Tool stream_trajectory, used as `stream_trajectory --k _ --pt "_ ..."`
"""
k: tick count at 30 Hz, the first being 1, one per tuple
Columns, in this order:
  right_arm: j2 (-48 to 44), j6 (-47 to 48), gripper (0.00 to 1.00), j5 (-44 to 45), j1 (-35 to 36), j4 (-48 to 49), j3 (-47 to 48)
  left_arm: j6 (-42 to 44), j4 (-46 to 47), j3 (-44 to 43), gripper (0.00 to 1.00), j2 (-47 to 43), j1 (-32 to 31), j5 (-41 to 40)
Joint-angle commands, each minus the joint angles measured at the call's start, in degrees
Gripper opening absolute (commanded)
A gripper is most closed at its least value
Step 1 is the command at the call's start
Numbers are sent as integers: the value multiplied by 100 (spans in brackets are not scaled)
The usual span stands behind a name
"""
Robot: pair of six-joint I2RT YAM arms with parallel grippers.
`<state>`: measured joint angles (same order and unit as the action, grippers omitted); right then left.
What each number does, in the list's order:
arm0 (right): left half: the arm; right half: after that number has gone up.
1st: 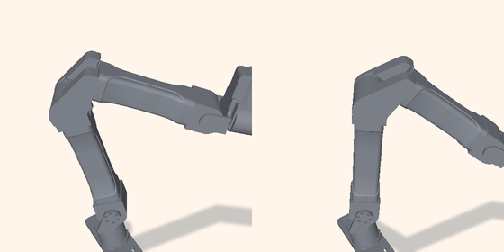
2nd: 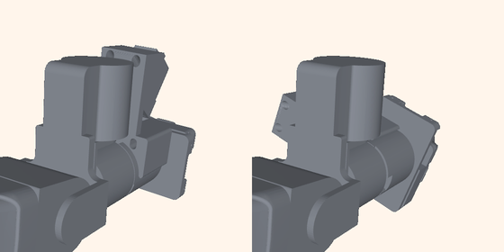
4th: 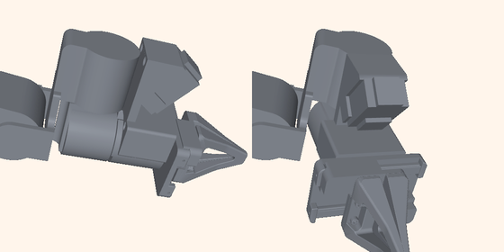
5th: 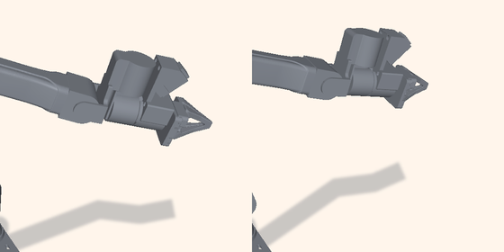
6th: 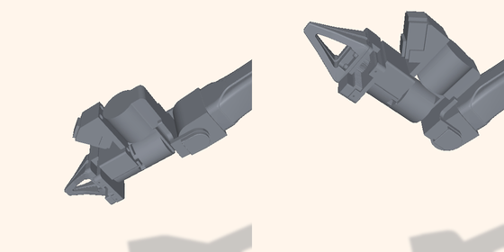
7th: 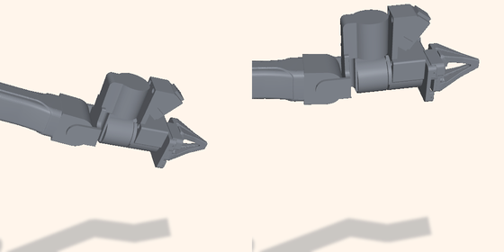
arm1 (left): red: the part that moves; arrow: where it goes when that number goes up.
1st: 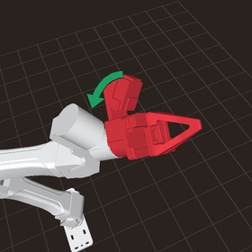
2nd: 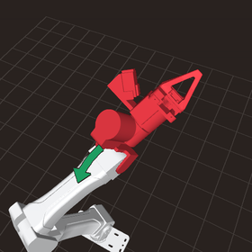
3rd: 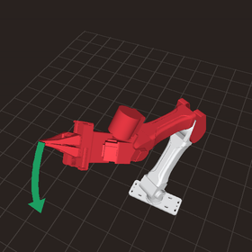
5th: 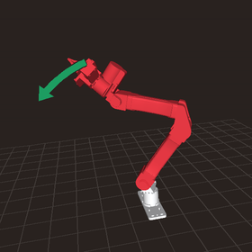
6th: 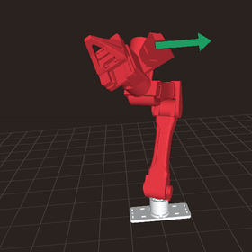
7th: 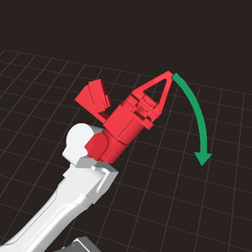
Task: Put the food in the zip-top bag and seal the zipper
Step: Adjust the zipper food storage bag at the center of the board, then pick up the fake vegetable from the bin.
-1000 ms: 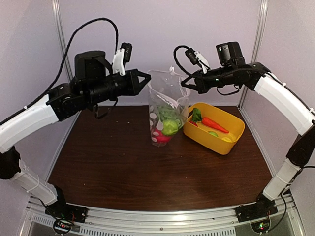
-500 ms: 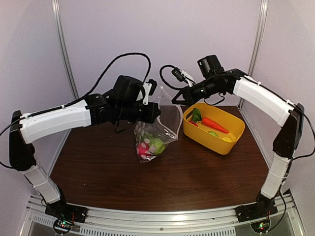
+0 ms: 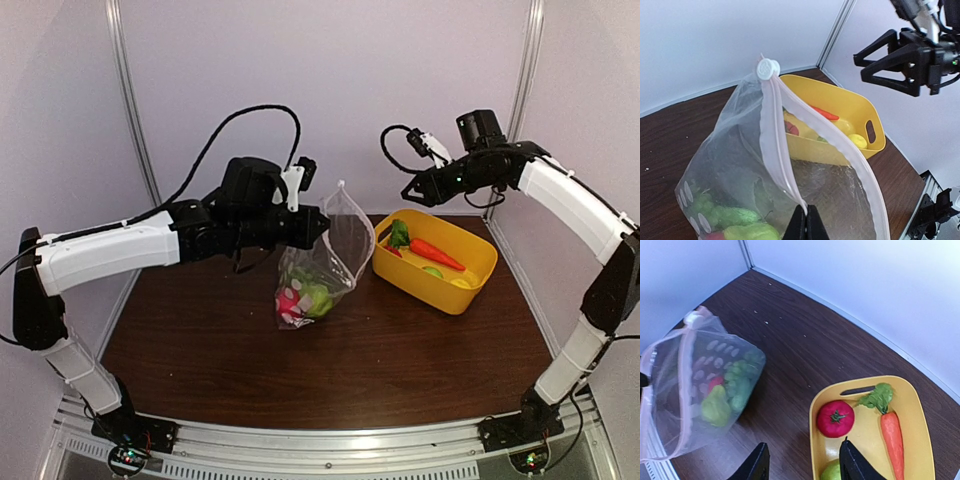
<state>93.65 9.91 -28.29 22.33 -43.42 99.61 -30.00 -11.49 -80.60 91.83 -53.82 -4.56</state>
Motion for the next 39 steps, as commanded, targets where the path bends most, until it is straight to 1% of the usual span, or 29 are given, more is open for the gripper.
stream_trajectory --k 1,4,9,14,15,18,25,29,39 --pt "513 309 48 595 -412 340 -360 108 389 -113 0 12 47 207" --pt "915 687 49 809 -662 209 -292 112 370 -63 0 -25 48 270" --pt "1381 1173 49 1768 -761 180 -419 116 342 38 0 -99 50 441" --pt "1780 1717 42 2223 -798 149 -344 81 423 159 0 -95 49 456" --pt "1878 1802 40 2312 -800 135 -308 68 460 180 0 -91 47 594" --pt "2252 1998 39 2541 -813 -22 -11 47 517 179 0 -58 47 712" --pt "3029 2181 39 2696 -818 -181 678 56 509 75 0 34 52 828" --pt "3176 2194 39 2657 -817 -17 755 56 394 2 0 17 48 839" --pt "3707 2331 39 2730 -818 -80 1127 -76 398 127 0 -130 48 847"
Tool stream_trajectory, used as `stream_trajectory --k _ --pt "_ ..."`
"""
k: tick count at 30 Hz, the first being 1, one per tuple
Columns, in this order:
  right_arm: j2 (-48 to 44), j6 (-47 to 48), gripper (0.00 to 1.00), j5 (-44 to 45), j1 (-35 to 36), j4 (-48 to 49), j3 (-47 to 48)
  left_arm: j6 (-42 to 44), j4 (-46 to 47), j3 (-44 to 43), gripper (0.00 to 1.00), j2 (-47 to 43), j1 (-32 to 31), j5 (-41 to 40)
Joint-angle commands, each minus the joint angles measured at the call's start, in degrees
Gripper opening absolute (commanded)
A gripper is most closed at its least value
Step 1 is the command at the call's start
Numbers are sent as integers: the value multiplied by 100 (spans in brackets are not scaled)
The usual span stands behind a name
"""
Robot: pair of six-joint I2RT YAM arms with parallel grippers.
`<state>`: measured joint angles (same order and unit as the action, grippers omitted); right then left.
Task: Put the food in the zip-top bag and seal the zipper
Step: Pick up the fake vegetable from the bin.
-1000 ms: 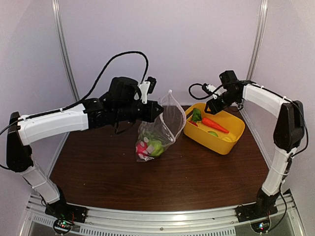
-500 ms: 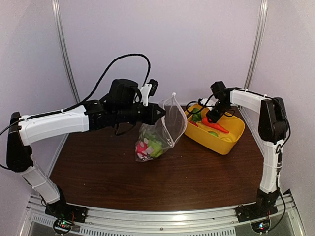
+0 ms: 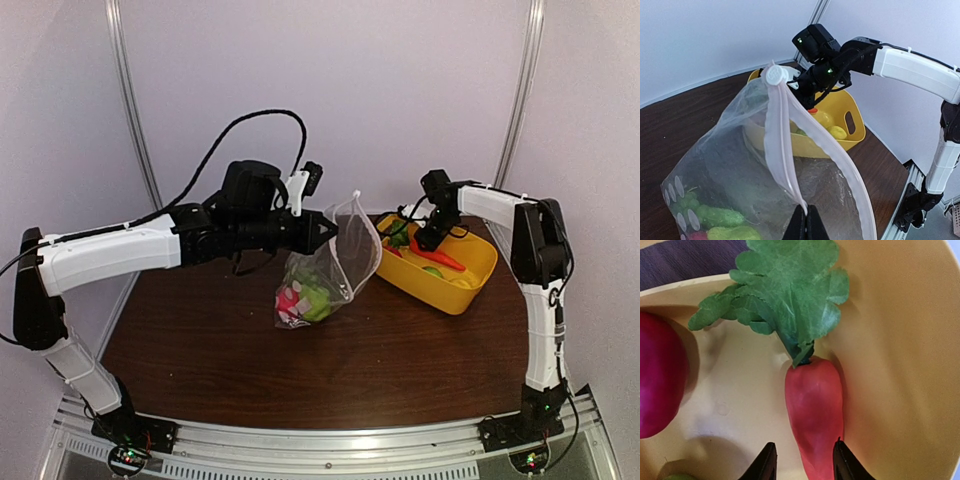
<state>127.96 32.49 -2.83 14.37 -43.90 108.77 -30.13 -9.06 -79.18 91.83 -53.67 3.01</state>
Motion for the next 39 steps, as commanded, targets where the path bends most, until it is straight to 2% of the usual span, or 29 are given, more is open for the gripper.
stream_trajectory --k 1,13,17,19,26,31,39 --pt "334 73 39 193 -26 -50 275 -70 161 -11 0 -130 33 87" --pt "730 95 41 538 -24 69 470 -224 260 77 0 -146 32 207" --pt "776 86 46 582 -26 76 399 -272 289 103 0 -139 30 234" --pt "712 54 44 546 -22 91 336 -282 302 112 0 -139 33 248" --pt "72 -244 31 384 -26 340 -121 -292 342 148 0 -123 33 257" --pt "-657 -418 28 301 -22 506 -634 -300 406 166 0 -93 30 281" --pt "-1818 -899 23 -394 -24 559 -1331 -321 533 183 0 3 32 343"
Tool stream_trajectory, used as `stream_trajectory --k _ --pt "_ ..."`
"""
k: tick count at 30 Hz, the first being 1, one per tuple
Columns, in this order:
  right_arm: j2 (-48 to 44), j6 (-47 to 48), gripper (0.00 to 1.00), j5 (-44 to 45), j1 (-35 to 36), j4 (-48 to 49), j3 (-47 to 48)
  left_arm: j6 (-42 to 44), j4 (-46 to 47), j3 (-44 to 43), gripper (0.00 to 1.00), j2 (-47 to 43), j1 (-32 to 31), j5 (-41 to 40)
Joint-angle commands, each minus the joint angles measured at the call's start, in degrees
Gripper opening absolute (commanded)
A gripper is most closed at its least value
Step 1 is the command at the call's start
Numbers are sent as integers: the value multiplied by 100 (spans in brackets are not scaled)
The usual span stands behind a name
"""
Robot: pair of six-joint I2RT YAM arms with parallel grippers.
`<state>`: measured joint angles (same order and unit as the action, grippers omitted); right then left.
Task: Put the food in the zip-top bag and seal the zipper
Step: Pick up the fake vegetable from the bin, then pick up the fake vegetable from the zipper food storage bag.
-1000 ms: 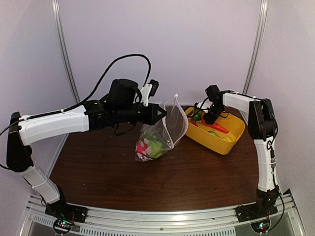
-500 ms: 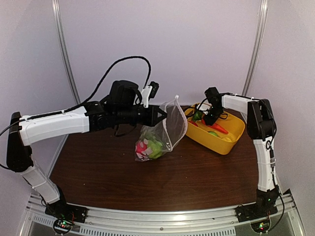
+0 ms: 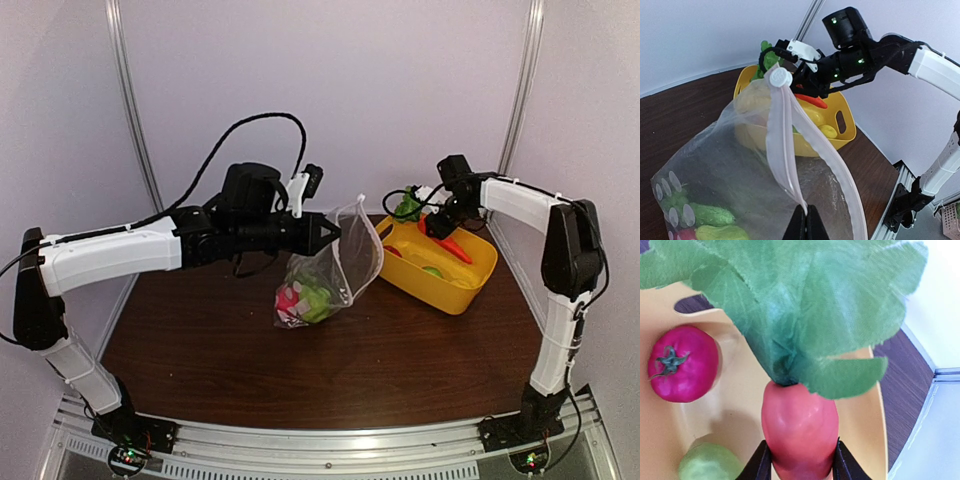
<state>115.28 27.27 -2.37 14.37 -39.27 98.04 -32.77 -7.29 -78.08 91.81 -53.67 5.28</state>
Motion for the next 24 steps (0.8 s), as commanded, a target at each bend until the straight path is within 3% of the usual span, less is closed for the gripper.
stream_trajectory --k 1,10,19,24 --pt "-638 -432 23 -525 -22 49 -274 -69 374 74 0 11 32 126" --pt "-1869 -1142 18 -2256 -22 147 -623 -125 395 109 0 -5 30 147" --pt "-3393 -3178 12 -4710 54 2525 -1887 -202 421 -9 0 27 32 -19" --pt "-3584 -3598 12 -4932 285 2963 -2051 -196 442 -190 0 124 32 -118"
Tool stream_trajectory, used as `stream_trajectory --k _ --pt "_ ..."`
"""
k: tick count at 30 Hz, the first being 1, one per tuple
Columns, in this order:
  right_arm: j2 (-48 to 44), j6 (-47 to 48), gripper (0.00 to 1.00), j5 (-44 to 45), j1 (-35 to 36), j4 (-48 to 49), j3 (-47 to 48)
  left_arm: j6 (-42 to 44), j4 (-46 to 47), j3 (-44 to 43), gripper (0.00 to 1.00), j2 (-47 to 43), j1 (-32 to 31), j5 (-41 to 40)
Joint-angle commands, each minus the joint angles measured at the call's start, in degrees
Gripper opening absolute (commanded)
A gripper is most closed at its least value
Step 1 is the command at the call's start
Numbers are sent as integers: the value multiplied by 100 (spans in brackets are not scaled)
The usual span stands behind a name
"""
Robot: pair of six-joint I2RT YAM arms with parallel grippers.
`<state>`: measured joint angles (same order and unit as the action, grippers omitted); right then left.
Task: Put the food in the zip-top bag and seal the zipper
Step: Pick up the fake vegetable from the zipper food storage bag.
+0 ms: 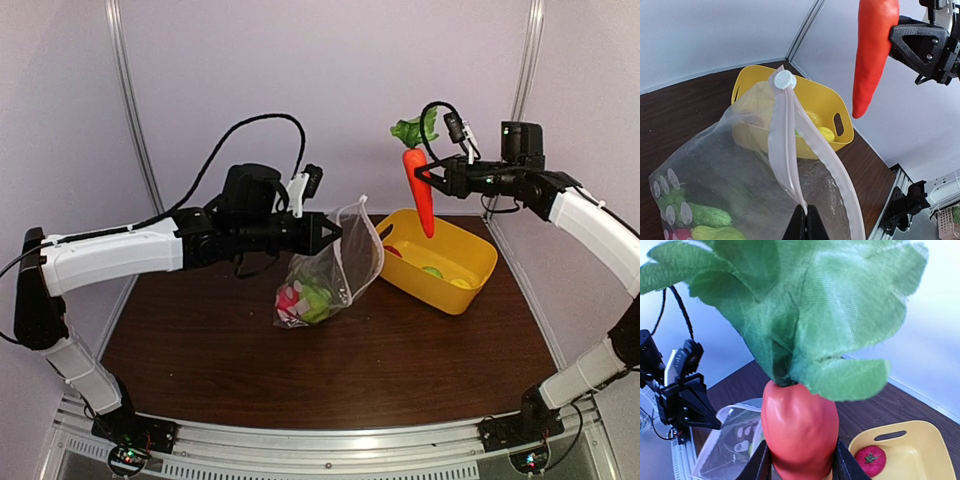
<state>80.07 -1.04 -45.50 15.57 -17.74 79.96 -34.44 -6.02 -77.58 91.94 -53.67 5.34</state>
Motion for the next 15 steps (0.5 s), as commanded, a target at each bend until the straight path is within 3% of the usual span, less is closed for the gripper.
stream_trajectory --k 1,10,15 --pt "-108 -902 12 -679 207 1004 -304 -47 332 -262 0 124 32 -133" --pt "187 -2651 7 -1473 744 3111 -597 -246 427 -377 0 222 38 -66" --pt "387 -2791 6 -1568 1003 3354 -316 -298 462 -407 0 252 41 -69"
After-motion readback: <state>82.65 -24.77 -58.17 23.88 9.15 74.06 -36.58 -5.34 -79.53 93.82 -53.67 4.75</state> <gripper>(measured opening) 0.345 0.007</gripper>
